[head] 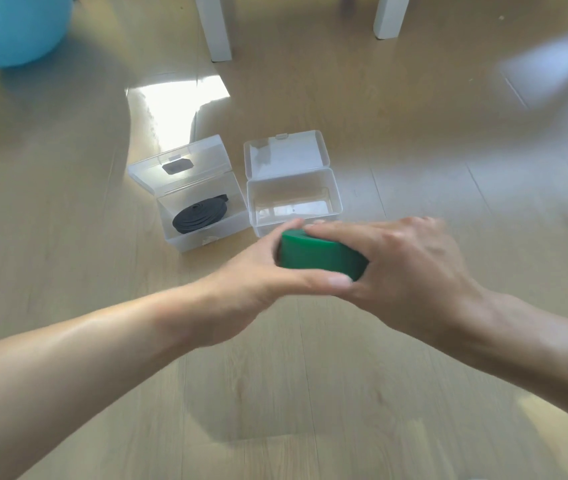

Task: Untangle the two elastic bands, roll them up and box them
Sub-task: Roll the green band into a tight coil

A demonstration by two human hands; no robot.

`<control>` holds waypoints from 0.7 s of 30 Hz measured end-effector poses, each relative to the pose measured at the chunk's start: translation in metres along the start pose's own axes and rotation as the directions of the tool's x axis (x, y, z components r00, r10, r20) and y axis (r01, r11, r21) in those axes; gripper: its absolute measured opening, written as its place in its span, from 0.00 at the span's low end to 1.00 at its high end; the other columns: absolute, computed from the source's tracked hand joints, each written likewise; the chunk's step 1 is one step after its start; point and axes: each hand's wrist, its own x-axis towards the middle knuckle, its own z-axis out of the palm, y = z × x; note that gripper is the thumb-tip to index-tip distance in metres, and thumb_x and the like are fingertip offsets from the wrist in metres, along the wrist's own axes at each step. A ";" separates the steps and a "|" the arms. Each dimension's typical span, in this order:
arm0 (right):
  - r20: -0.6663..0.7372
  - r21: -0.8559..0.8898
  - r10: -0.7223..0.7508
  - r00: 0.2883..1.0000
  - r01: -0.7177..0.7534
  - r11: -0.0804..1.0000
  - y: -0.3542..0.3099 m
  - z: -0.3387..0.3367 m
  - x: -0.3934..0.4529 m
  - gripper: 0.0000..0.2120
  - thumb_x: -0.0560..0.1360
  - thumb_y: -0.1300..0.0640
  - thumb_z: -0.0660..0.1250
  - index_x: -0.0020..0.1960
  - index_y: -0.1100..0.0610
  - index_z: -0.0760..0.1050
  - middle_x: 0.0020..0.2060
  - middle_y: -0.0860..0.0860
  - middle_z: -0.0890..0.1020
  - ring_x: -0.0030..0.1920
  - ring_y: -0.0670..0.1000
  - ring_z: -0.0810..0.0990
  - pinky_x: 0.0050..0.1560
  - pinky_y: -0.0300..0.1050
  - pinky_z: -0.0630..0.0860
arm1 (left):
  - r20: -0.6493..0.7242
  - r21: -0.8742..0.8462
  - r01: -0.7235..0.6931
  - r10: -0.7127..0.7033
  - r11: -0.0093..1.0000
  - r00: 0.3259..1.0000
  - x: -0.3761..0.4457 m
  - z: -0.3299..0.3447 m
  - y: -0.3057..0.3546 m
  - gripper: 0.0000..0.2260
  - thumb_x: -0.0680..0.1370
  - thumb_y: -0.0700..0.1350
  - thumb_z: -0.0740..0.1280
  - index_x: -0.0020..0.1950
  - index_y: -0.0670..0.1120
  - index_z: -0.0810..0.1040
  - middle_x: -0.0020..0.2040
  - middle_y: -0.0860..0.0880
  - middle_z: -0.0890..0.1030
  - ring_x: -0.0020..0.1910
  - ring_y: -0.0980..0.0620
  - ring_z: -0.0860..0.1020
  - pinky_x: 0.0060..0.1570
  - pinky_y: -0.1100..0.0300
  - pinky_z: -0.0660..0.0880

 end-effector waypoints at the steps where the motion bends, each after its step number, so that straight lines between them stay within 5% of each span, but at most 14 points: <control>1: -0.007 -0.019 -0.021 1.000 0.021 1.000 -0.003 0.000 0.000 0.20 0.72 0.41 0.65 0.61 0.44 0.82 0.40 0.44 0.88 0.33 0.48 0.85 0.29 0.45 0.78 | -0.056 0.017 -0.016 0.017 1.000 0.998 0.000 0.006 -0.002 0.33 0.65 0.51 0.79 0.69 0.48 0.76 0.61 0.45 0.84 0.64 0.45 0.81 0.69 0.44 0.74; 4: 0.005 0.075 -0.001 1.000 0.001 0.997 -0.009 -0.001 -0.001 0.22 0.70 0.36 0.68 0.61 0.43 0.81 0.43 0.42 0.88 0.39 0.46 0.86 0.33 0.45 0.79 | -0.102 0.007 -0.064 0.065 0.998 0.993 -0.002 0.013 -0.004 0.25 0.65 0.51 0.77 0.62 0.49 0.82 0.54 0.45 0.86 0.56 0.48 0.84 0.55 0.53 0.79; 7: 0.049 0.289 0.051 0.998 -0.063 0.955 -0.005 -0.003 -0.002 0.31 0.67 0.34 0.70 0.66 0.47 0.79 0.50 0.38 0.86 0.45 0.36 0.83 0.44 0.35 0.78 | 0.017 -0.133 -0.032 0.035 0.991 0.999 -0.007 0.010 -0.005 0.24 0.70 0.50 0.72 0.62 0.39 0.80 0.54 0.34 0.82 0.54 0.38 0.81 0.57 0.47 0.76; 10: 0.017 0.431 0.080 0.997 -0.080 0.899 0.002 -0.009 -0.006 0.36 0.67 0.38 0.74 0.71 0.50 0.74 0.57 0.35 0.80 0.53 0.34 0.81 0.53 0.27 0.75 | 0.103 -0.351 0.051 -0.016 0.935 0.995 -0.011 0.006 -0.004 0.21 0.72 0.54 0.68 0.60 0.43 0.81 0.48 0.45 0.84 0.43 0.48 0.81 0.52 0.53 0.76; 15: -0.104 0.714 0.258 0.961 -0.109 0.692 0.004 -0.001 -0.012 0.24 0.68 0.51 0.78 0.63 0.51 0.78 0.59 0.39 0.82 0.60 0.42 0.83 0.61 0.39 0.78 | 0.211 -0.563 0.150 -0.035 0.813 0.977 -0.009 0.006 -0.002 0.32 0.68 0.64 0.74 0.66 0.48 0.80 0.57 0.45 0.83 0.40 0.49 0.84 0.49 0.54 0.76; 21: -0.031 0.838 0.377 0.926 -0.182 0.515 -0.002 0.009 -0.016 0.19 0.72 0.53 0.74 0.63 0.49 0.79 0.57 0.47 0.86 0.59 0.50 0.84 0.60 0.46 0.80 | 0.274 -0.608 0.223 -0.062 0.762 0.960 -0.007 0.012 -0.005 0.35 0.70 0.68 0.69 0.70 0.49 0.78 0.62 0.43 0.82 0.47 0.47 0.86 0.52 0.53 0.76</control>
